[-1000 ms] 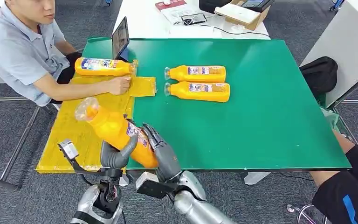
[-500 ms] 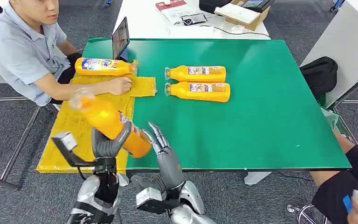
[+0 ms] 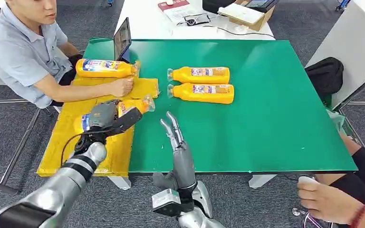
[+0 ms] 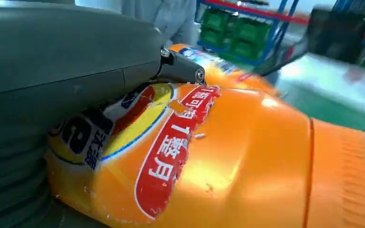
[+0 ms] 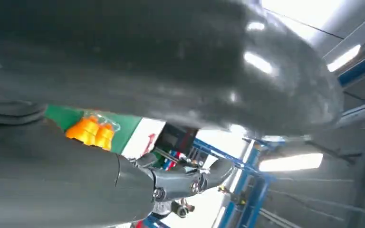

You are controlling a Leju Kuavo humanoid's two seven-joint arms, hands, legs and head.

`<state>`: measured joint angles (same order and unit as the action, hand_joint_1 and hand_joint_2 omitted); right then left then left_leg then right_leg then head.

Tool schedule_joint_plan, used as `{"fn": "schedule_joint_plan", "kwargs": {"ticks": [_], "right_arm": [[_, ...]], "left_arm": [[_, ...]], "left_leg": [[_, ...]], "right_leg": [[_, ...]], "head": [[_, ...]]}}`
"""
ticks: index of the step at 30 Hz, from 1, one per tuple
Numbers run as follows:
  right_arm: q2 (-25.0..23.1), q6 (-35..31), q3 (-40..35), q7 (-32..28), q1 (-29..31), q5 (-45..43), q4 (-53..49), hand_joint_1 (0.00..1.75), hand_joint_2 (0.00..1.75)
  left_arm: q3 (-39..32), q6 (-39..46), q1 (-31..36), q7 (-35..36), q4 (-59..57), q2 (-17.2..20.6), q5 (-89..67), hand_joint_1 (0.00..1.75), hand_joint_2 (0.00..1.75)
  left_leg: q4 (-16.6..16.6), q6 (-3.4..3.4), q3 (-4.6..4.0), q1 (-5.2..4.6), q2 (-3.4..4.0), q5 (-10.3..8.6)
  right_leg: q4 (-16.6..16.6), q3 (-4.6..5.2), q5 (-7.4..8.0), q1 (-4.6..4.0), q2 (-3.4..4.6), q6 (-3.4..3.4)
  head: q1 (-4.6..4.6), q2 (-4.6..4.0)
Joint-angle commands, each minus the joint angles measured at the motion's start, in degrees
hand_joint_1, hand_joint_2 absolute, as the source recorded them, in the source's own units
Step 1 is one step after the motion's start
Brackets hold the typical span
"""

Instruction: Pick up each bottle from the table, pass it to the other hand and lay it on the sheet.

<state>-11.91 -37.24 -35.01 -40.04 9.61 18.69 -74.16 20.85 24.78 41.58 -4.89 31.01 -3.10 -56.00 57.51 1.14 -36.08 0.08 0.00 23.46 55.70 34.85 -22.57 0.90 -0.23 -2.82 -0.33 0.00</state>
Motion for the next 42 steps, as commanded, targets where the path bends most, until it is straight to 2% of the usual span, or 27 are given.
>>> {"fn": "schedule_joint_plan", "kwargs": {"ticks": [1,5,7,9,10,11,12,13,20,27,28,30,31,33,36,39,40,42], "right_arm": [[0.58,1.92,1.57,0.04,2.25,-1.71,4.03,0.0,0.0],[0.58,1.92,1.57,0.04,2.25,-1.71,4.03,0.0,0.0],[0.37,2.23,1.86,0.04,2.46,-2.07,4.95,0.0,0.0],[0.13,2.86,2.35,0.04,2.65,-3.64,5.84,0.0,0.0],[0.24,2.39,2.38,0.04,2.81,-3.82,6.31,0.0,0.0],[0.33,2.75,2.43,0.04,2.98,-4.56,6.6,0.0,0.0],[0.48,2.67,2.54,0.04,3.07,-5.09,6.76,0.0,0.0],[0.66,2.36,2.44,0.04,3.29,-5.29,7.12,0.0,0.0],[1.32,2.41,1.82,0.04,5.29,-7.03,9.06,0.0,0.0],[1.56,2.22,1.35,0.04,5.11,-7.21,9.33,0.0,0.0],[1.84,1.4,1.12,0.04,5.05,-6.98,8.96,0.0,0.0],[2.08,1.48,1.2,0.04,5.03,-7.05,8.72,0.0,0.0],[2.34,1.08,1.01,0.04,4.92,-6.84,7.75,0.0,0.0],[2.33,0.78,1.05,0.04,5.01,-6.52,7.77,0.0,0.0],[2.95,-2.39,0.96,0.04,4.36,-4.87,5.62,0.0,0.0],[3.07,-2.19,1.11,0.04,4.17,-4.81,5.35,0.0,0.0],[3.29,-2.76,1.62,0.04,3.69,-2.63,4.01,0.0,0.0],[4.15,-1.78,2.78,0.04,3.61,-0.75,4.58,0.0,0.0]], "left_arm": [[7.03,-5.36,8.75,7.46,-15.38,2.96,-5.27,1.61,1.75],[7.03,-5.36,8.75,7.46,-15.38,2.96,-5.27,1.61,1.75],[4.93,-7.74,8.23,8.36,-15.62,2.81,-4.27,1.43,1.75],[-2.39,-10.21,6.21,3.24,-15.3,2.25,2.33,0.14,1.75],[-5.43,-13.6,4.96,0.85,-15.52,2.13,5.39,0.31,1.75],[-6.62,-14.74,3.92,-1.2,-15.24,2.18,6.62,0.24,1.75],[-8.18,-15.57,2.75,-3.58,-14.9,2.14,8.27,0.07,1.75],[-10.2,-17.27,1.93,-4.65,-14.95,1.84,10.33,0.0,1.75],[-16.58,-28.41,-0.24,-13.12,-12.77,0.39,18.7,0.0,1.75],[-18.54,-29.72,-2.05,-19.27,-8.65,-1.11,22.76,0.0,1.75],[-20.34,-29.7,-3.0,-23.82,-5.59,-1.92,25.96,0.0,1.75],[-20.25,-29.3,-3.55,-24.46,-2.81,-2.63,26.71,0.0,1.75],[-19.88,-28.12,-5.68,-29.39,2.71,-2.92,29.01,0.0,1.75],[-19.7,-29.09,-6.86,-28.38,6.42,-3.1,30.74,0.0,1.75],[-20.35,-26.66,-10.98,-30.41,18.78,-4.93,38.58,0.0,1.75],[-19.81,-26.71,-11.69,-28.99,21.05,-5.06,39.04,0.0,1.75],[-22.19,-31.03,-13.32,-32.2,25.27,-6.81,48.33,0.0,1.75],[-22.65,-34.33,-17.15,-29.7,35.41,-8.59,59.79,0.0,1.75]], "left_leg": [[0.03,-0.08,0.34,0.07,0.07,0.18],[0.01,-0.06,0.17,0.06,0.03,0.08],[0.03,-0.06,0.18,0.06,0.0,0.1],[-0.01,-0.06,0.21,0.05,0.08,0.1],[0.02,-0.08,0.35,0.07,0.11,0.18],[-0.07,-0.06,0.31,0.02,0.16,0.12],[-0.06,-0.07,0.41,0.03,0.2,0.17],[-0.12,-0.06,0.37,0.02,0.16,0.13],[-0.12,-0.06,0.49,0.0,-0.02,0.11],[-0.15,-0.06,0.74,-0.01,-0.14,0.06],[-0.14,-0.05,0.7,-0.01,-0.18,0.05],[-0.12,-0.06,0.74,0.01,-0.21,0.07],[-0.1,-0.06,0.7,0.02,-0.21,0.06],[-0.04,-0.06,0.68,0.04,-0.26,0.1],[0.01,-0.06,0.63,0.05,-0.17,0.15],[0.03,-0.06,0.58,0.05,-0.2,0.15],[0.02,-0.06,0.54,0.04,-0.2,0.13],[0.03,-0.06,0.54,0.04,-0.26,0.15]], "right_leg": [[0.02,-0.33,-0.16,-0.08,0.08,0.13],[-0.01,-0.17,-0.07,-0.07,0.03,0.1],[0.01,-0.19,-0.09,-0.07,0.01,0.11],[-0.03,-0.2,-0.07,-0.06,0.09,0.11],[0.01,-0.33,-0.14,-0.08,0.13,0.15],[-0.06,-0.26,-0.07,-0.03,0.17,0.11],[-0.05,-0.35,-0.11,-0.04,0.21,0.14],[-0.1,-0.33,-0.08,-0.03,0.16,0.12],[-0.1,-0.49,-0.11,0.01,0.05,0.12],[-0.12,-0.81,-0.19,0.03,-0.01,0.02],[-0.1,-0.79,-0.19,0.03,-0.05,-0.01],[-0.1,-0.84,-0.21,0.0,-0.08,0.01],[-0.09,-0.79,-0.19,-0.01,-0.09,0.0],[-0.07,-0.79,-0.24,-0.03,-0.14,0.01],[-0.04,-0.72,-0.26,-0.04,-0.08,0.0],[-0.01,-0.68,-0.27,-0.04,-0.12,0.0],[-0.02,-0.63,-0.24,-0.03,-0.12,-0.02],[-0.02,-0.67,-0.28,-0.04,-0.17,0.0]], "head": [[0.0,0.0],[0.0,0.0],[0.02,0.0],[0.02,0.0],[0.02,0.0],[0.02,0.0],[0.02,0.0],[0.02,0.0],[-0.02,0.0],[0.02,0.0],[0.02,0.0],[0.02,0.0],[0.0,0.0],[0.0,0.0],[0.02,0.0],[-0.02,0.0],[0.0,0.0],[0.02,0.0]]}}
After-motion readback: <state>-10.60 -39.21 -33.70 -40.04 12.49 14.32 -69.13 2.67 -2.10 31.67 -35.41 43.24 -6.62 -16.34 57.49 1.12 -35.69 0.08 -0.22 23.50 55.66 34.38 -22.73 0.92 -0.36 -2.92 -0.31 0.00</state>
